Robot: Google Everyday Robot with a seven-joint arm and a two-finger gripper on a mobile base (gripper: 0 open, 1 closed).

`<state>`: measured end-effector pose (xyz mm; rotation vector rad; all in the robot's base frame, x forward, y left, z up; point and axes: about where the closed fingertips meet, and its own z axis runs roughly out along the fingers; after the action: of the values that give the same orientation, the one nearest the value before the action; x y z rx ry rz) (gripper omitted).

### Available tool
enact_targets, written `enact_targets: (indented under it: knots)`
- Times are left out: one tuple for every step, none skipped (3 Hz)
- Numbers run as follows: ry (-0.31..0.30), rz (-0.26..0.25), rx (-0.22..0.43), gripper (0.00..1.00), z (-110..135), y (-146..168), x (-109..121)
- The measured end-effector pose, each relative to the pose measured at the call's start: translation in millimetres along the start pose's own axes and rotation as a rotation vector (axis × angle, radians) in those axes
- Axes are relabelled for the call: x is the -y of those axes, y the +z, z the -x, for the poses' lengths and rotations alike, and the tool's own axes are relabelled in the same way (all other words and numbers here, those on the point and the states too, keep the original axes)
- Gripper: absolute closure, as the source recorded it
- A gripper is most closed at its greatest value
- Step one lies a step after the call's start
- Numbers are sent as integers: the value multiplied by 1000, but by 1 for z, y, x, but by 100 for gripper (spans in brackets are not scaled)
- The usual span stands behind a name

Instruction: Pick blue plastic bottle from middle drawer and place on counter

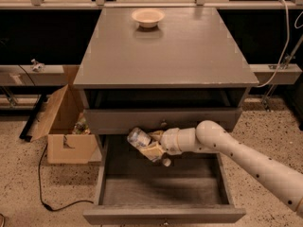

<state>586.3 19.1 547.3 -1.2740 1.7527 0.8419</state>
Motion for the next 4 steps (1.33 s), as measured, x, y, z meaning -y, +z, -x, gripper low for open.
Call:
enact_targets:
  knots:
    - [-16, 29, -24, 100, -9, 4, -10]
    - [-18, 45, -18, 100, -4, 4, -15]
    - [-52, 47, -21, 100, 21, -17, -33]
    - [-139, 29, -51, 100, 81, -72, -65]
